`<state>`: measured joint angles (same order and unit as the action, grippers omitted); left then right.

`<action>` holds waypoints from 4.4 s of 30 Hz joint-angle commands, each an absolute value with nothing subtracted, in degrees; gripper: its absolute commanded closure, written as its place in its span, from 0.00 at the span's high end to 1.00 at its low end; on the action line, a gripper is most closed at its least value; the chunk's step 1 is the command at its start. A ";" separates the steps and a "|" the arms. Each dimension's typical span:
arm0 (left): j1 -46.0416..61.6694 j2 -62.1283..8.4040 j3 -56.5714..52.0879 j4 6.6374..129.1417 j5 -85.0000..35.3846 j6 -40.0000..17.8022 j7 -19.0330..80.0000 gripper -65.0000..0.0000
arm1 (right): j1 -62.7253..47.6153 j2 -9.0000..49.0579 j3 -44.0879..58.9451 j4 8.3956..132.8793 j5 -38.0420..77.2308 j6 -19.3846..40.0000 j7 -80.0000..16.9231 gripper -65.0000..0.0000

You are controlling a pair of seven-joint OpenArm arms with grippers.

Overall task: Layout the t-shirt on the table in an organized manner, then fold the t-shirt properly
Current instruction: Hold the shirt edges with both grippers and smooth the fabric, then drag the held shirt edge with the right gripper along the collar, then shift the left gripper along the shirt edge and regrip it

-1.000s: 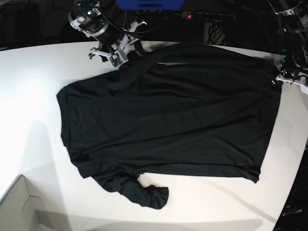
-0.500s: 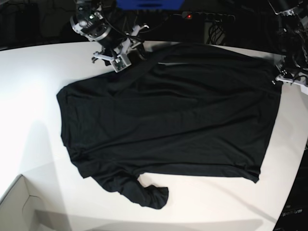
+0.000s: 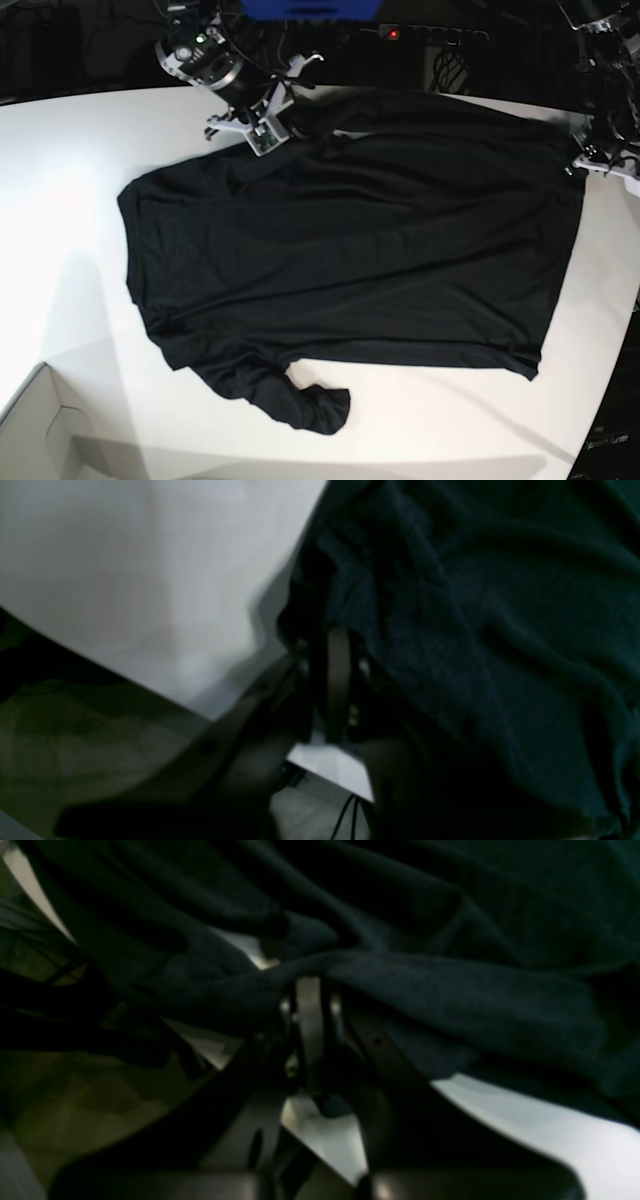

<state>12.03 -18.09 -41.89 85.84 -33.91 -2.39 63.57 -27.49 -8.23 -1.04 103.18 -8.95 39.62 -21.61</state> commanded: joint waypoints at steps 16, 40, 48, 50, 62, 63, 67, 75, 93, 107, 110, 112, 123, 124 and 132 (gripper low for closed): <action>11.65 -19.56 -42.42 86.73 -34.59 -2.42 63.08 0.00 | -21.67 -8.31 2.51 111.43 -2.77 40.00 -23.34 0.00; 10.07 -19.56 -42.42 86.73 -34.42 -2.42 62.99 0.00 | -12.26 -8.22 2.07 97.01 -2.95 40.00 -28.09 0.02; 10.07 -19.38 -42.42 86.73 -34.51 -2.42 62.99 0.00 | -15.60 -7.69 2.59 104.84 -2.95 40.00 -28.09 0.41; 10.07 -19.38 -42.42 86.73 -34.51 -2.42 62.99 0.00 | -17.98 -7.69 2.59 107.12 -3.03 40.00 -28.09 0.46; 9.27 -19.30 -42.42 86.73 -34.42 -2.42 63.25 0.00 | -22.29 -7.78 2.42 104.40 -3.03 40.00 -27.74 0.49; 9.27 -19.30 -42.42 86.73 -34.42 -2.42 63.25 0.00 | -22.29 -7.78 2.24 104.22 -3.12 40.00 -27.74 0.49; 9.27 -19.30 -42.42 86.64 -34.51 -2.42 63.34 0.00 | -22.29 -7.78 2.15 103.16 -3.12 40.00 -27.74 0.48; 9.27 -19.30 -42.42 86.64 -34.33 -2.42 63.16 0.00 | -20.44 -7.69 2.15 100.18 -2.95 40.00 -27.65 0.35; 9.19 -19.56 -42.42 86.73 -34.59 -2.42 63.08 0.00 | -27.82 -6.46 2.07 108.35 -2.95 40.00 -27.56 0.00; 9.19 -19.47 -42.42 86.81 -34.59 -2.42 63.52 0.00 | -30.20 -4.00 2.15 107.47 -3.03 40.00 -27.82 0.00; 9.19 -19.38 -42.42 86.81 -34.68 -2.42 63.60 0.01 | -30.20 -4.00 2.15 107.12 -3.03 40.00 -27.82 0.00; 9.19 -19.30 -42.42 86.99 -34.68 -2.42 63.60 0.07 | -30.20 -4.00 2.15 107.12 -3.03 40.00 -27.74 0.00; 9.80 -19.38 -46.37 87.25 -44.00 -2.42 63.69 0.49 | -29.76 -4.00 2.15 107.12 -3.03 40.00 -27.82 0.00; 9.80 -19.30 -48.13 87.25 -45.67 -2.42 63.69 0.54 | -29.76 -4.00 2.15 107.12 -3.03 40.00 -27.91 0.00; 12.70 -19.65 -51.74 88.13 -57.01 -2.42 63.69 0.61 | -29.58 -4.09 2.07 107.12 -3.03 40.00 -27.91 0.00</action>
<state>12.80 -18.33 -51.27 86.89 -54.87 -2.81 63.99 -29.41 -3.97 2.13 106.21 -4.05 39.64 -29.12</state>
